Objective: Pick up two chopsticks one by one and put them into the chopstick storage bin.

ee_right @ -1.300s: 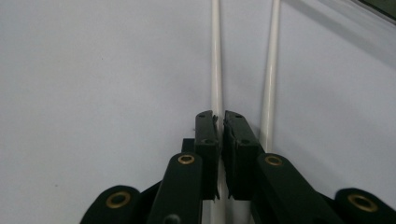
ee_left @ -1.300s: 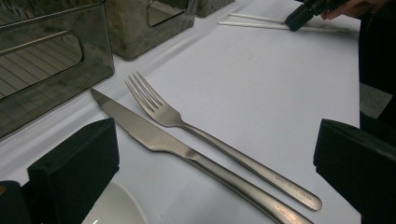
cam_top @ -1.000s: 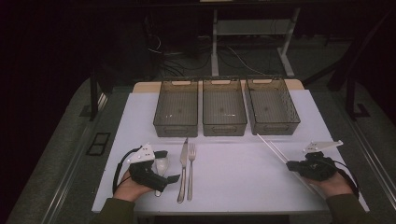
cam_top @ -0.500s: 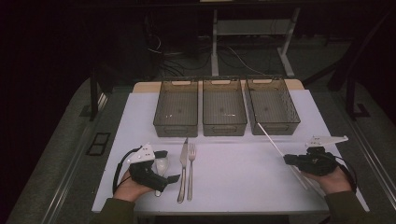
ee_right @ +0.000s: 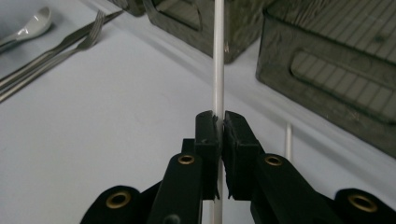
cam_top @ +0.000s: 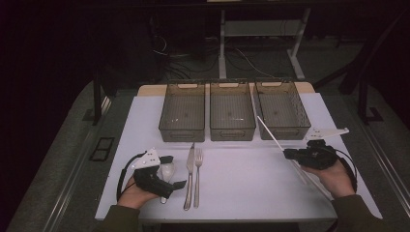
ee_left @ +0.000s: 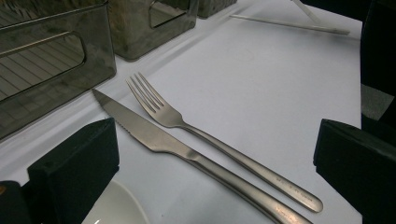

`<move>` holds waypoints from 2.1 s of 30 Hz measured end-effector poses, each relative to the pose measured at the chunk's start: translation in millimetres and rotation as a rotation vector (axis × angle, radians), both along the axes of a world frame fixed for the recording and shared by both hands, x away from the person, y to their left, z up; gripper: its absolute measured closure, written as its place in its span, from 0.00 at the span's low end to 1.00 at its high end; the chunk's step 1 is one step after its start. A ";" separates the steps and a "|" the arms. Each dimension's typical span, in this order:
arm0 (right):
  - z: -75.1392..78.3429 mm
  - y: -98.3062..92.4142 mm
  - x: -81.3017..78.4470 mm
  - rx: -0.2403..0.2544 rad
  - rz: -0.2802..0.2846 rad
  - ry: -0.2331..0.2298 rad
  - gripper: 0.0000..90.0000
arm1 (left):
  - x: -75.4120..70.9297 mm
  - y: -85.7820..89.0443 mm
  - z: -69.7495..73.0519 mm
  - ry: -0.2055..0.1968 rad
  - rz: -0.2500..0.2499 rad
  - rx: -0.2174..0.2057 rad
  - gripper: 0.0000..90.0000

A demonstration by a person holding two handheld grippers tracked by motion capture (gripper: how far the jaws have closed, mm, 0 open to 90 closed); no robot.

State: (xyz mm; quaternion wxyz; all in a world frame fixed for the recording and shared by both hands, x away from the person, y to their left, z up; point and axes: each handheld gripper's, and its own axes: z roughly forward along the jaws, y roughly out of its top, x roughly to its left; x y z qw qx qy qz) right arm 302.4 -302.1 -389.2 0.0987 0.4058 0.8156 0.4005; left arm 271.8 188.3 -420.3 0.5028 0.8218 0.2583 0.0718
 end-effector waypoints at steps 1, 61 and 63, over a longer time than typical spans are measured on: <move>2.0 2.8 3.1 0.002 0.001 -0.005 0.94 | -0.1 -0.3 0.0 0.002 0.003 -0.004 0.00; 50.0 266.8 189.0 -0.048 0.054 0.100 0.94 | 1.9 -1.0 1.7 -0.016 -0.033 -0.033 0.00; 48.1 273.4 193.1 -0.050 0.040 0.106 0.94 | 1.9 -1.1 1.8 -0.016 -0.034 -0.036 0.00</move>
